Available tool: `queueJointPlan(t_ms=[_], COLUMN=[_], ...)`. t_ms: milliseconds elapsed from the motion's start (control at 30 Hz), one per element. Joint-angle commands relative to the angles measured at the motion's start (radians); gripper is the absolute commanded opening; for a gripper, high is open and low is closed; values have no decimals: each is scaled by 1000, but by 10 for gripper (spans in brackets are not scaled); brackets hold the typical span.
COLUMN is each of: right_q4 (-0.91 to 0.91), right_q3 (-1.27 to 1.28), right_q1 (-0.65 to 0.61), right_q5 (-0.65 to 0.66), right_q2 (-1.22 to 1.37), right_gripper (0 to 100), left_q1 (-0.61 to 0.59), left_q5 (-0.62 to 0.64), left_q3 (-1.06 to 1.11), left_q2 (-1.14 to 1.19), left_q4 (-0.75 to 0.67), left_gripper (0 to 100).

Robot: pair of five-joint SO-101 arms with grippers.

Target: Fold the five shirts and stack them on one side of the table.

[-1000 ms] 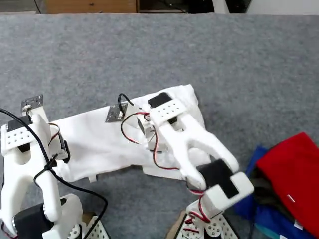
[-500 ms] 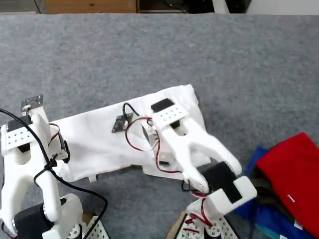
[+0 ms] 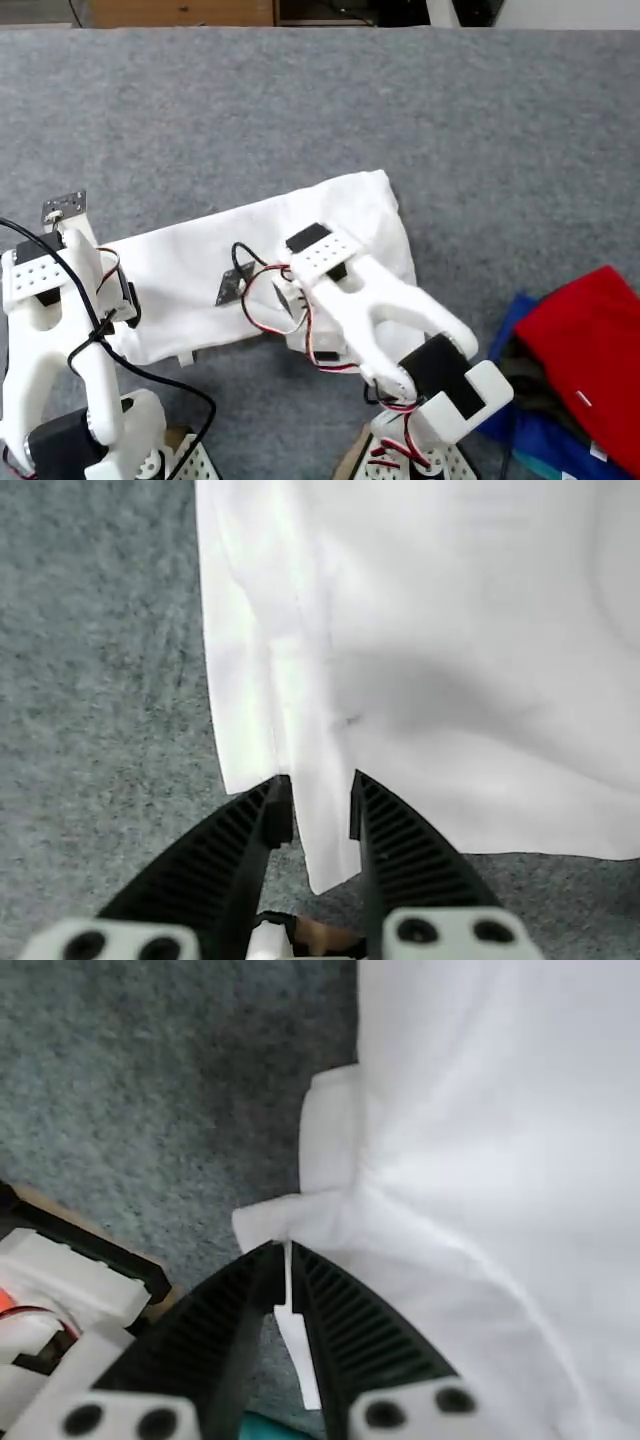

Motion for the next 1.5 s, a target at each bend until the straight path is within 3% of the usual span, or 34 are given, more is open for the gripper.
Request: queueJointPlan(t_ms=[0,200,467,700,800,1000,1467], right_q4=[26,66,-9,-101,-127,-133,-110], right_q3=[-114,-452,-680,-835,-906,-1072,-1397], right_q1=[58,232,332,372,390,390,390], right_q5=[-5,0,0,0,0,-5,-5], right_q2=[-51,-41,159,410,507,673,866], right_gripper=[27,27,27,27,27,27,27], left_q1=[-8,-9,15,17,18,5,-12], left_q5=[6,51,86,92,97,187,186], left_q3=[-46,-64,-143,-256,-315,-439,-718], left_q2=[-28,-28,36,248,348,498,622], left_q4=[-12,-23,-64,-124,-126,-127,-100], left_gripper=[114,114,110,108,60,19,19])
